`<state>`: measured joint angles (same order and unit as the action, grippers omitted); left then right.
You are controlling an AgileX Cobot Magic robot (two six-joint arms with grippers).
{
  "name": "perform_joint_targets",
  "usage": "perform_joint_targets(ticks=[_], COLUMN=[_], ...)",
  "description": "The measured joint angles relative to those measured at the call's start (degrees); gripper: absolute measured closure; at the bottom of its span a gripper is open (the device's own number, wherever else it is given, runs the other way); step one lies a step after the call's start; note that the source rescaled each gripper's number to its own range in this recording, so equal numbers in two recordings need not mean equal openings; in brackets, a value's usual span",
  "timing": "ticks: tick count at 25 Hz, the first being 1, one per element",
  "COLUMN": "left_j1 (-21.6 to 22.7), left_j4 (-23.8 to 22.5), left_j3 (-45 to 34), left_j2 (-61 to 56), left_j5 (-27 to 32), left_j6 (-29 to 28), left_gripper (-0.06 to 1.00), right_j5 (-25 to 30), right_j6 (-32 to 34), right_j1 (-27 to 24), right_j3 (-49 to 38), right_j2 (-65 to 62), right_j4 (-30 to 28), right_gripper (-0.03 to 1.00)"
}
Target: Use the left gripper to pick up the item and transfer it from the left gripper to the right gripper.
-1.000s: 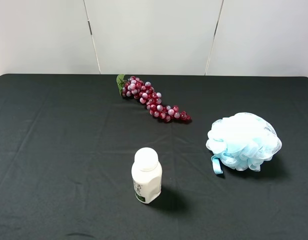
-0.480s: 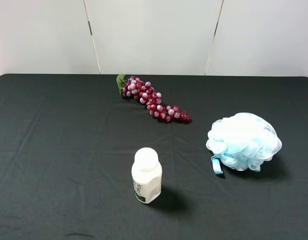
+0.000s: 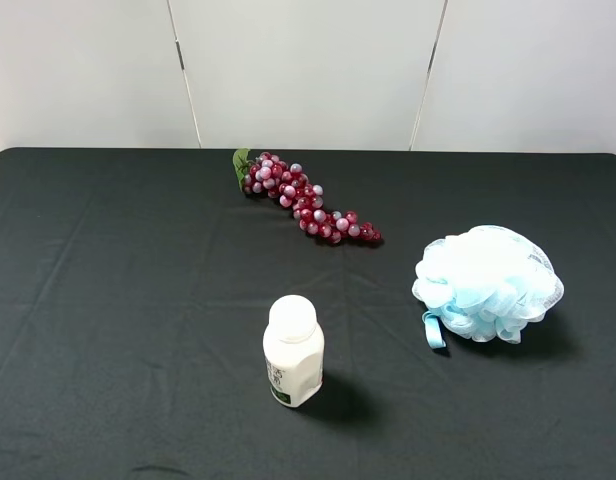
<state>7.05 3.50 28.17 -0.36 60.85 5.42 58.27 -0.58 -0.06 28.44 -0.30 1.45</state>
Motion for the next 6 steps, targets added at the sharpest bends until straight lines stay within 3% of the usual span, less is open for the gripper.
perform_joint_targets(ticks=[6], left_j1=[0.0], left_j4=[0.0], left_j3=[0.0], left_j2=[0.0], left_j5=[0.0], left_j6=[0.0], left_gripper=[-0.04], right_j5=[-0.1], right_j6=[0.0], right_j1=[0.0], right_j3=[0.0], right_j2=[0.0], right_j4=[0.0], right_gripper=[-0.03])
